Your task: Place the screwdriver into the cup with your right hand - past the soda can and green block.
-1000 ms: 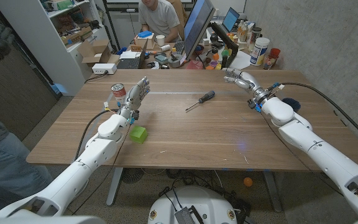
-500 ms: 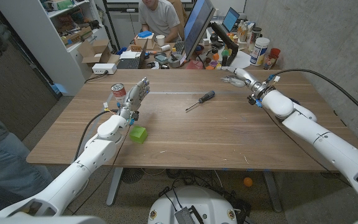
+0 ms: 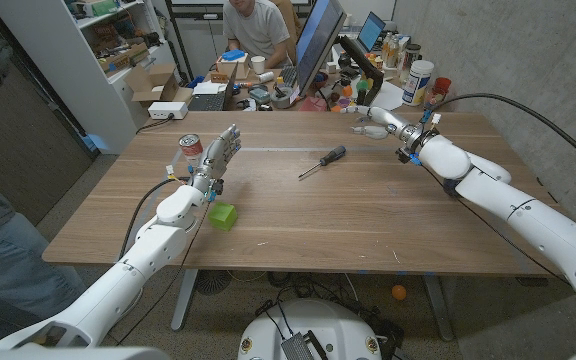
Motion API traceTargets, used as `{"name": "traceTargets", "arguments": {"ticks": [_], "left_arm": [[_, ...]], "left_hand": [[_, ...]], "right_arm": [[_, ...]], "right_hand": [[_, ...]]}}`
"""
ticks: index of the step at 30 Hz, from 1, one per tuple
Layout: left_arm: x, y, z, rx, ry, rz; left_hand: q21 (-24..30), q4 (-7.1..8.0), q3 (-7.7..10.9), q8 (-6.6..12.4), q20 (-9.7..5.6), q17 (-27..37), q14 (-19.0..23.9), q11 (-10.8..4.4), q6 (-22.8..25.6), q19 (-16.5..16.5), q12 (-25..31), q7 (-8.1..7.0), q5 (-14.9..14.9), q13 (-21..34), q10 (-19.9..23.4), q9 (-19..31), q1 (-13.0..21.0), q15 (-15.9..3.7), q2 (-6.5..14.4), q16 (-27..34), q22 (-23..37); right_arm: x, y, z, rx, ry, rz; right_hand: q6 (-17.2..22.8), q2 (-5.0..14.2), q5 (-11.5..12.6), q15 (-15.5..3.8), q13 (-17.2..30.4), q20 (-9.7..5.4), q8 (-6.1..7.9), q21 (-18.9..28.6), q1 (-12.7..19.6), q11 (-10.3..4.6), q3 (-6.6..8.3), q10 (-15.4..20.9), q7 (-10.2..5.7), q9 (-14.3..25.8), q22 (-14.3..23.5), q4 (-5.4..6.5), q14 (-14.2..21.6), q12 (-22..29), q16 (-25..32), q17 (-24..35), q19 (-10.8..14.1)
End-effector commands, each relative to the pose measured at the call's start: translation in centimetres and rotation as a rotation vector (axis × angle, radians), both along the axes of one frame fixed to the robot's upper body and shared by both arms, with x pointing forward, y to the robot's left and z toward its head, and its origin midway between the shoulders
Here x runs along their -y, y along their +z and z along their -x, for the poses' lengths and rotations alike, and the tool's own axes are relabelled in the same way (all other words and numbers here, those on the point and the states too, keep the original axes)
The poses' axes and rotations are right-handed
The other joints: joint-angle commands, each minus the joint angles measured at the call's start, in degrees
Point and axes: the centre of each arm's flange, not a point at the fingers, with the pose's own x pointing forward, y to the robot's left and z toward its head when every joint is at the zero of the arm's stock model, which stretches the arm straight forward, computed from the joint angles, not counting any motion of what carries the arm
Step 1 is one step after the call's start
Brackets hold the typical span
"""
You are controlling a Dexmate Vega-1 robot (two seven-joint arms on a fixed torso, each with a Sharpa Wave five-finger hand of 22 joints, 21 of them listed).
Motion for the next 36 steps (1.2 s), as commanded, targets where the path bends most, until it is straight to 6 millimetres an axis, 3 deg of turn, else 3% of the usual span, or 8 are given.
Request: {"name": "traceTargets", "arguments": {"ticks": [1,6,8,13,21,36], "left_arm": [[0.1,-0.1,0.1,-0.001,0.000,-0.005],[0.1,-0.2,0.1,-0.003,0.000,-0.004],[0.1,-0.2,0.1,-0.003,0.001,-0.003],[0.1,-0.4,0.1,-0.005,0.002,0.001],[0.1,-0.5,0.2,-0.007,0.003,0.001],[0.2,-0.7,0.5,-0.007,0.003,-0.002]], "left_hand": [[0.20,-0.39,0.17,0.27,0.85,0.28,0.20,-0.14,0.51,-0.03,0.55,-0.03,0.32,0.11,0.07,0.14,-0.03,0.23,0.58,0.24,0.28],[0.22,-0.45,0.16,0.26,0.73,0.28,0.23,0.05,0.54,-0.02,0.54,-0.07,0.32,0.11,0.05,0.15,-0.09,0.23,0.61,0.25,0.28],[0.23,-0.47,0.16,0.28,0.66,0.28,0.22,0.00,0.60,-0.02,0.54,-0.07,0.32,0.11,0.05,0.15,-0.10,0.24,0.62,0.25,0.28],[0.25,-0.53,0.16,0.27,0.59,0.28,0.26,0.03,0.61,0.02,0.53,-0.02,0.32,0.11,0.04,0.15,-0.16,0.25,0.63,0.26,0.28],[0.24,-0.63,0.15,0.31,0.63,0.28,0.16,-0.04,0.80,-0.06,0.52,0.12,0.32,0.11,0.02,0.15,-0.26,0.31,0.67,0.22,0.28],[0.24,-0.84,0.14,0.31,0.78,0.28,0.17,-0.23,0.96,-0.17,0.54,0.00,0.32,0.11,0.06,0.16,-0.44,0.24,0.76,0.23,0.29]], "right_arm": [[-1.3,1.5,0.1,0.054,-0.039,0.160],[-1.9,2.0,0.0,0.079,-0.052,0.223],[-2.2,2.2,0.0,0.087,-0.054,0.245],[-3.0,2.6,0.1,0.113,-0.061,0.299],[-4.0,2.9,0.4,0.154,-0.089,0.400],[-5.5,3.3,-0.9,0.153,-0.113,0.542]], "right_hand": [[-0.02,-0.15,0.15,0.57,0.23,0.71,-0.35,0.27,1.17,-0.57,0.48,-0.25,-0.60,0.08,0.16,-0.17,0.27,0.33,0.14,0.17,0.20],[-0.22,-0.76,0.19,1.20,0.27,3.32,-0.37,0.65,2.10,-0.78,0.97,-0.38,-0.84,0.10,0.17,-0.29,0.52,0.36,0.25,0.20,0.85],[-0.16,-1.19,0.17,1.49,0.29,5.53,-0.30,1.05,2.75,-1.38,1.38,-0.27,-1.08,0.11,0.19,-0.17,0.78,0.46,0.36,0.23,1.89],[-0.19,-1.53,0.16,2.36,0.30,6.80,-0.31,1.24,3.14,-1.95,1.63,-0.20,-1.47,0.12,0.20,-0.11,1.03,0.51,0.43,0.23,2.56],[-0.53,-1.86,0.16,2.73,0.31,7.71,-0.42,1.15,3.50,-2.23,1.85,-0.41,-1.72,0.13,0.18,-0.10,0.64,0.44,0.25,0.21,2.61],[-4.00,-3.23,0.18,2.84,0.41,8.33,-1.31,0.64,3.77,-0.50,2.09,-1.83,-1.57,0.19,0.19,0.27,0.40,0.18,0.18,0.20,1.66]]}}
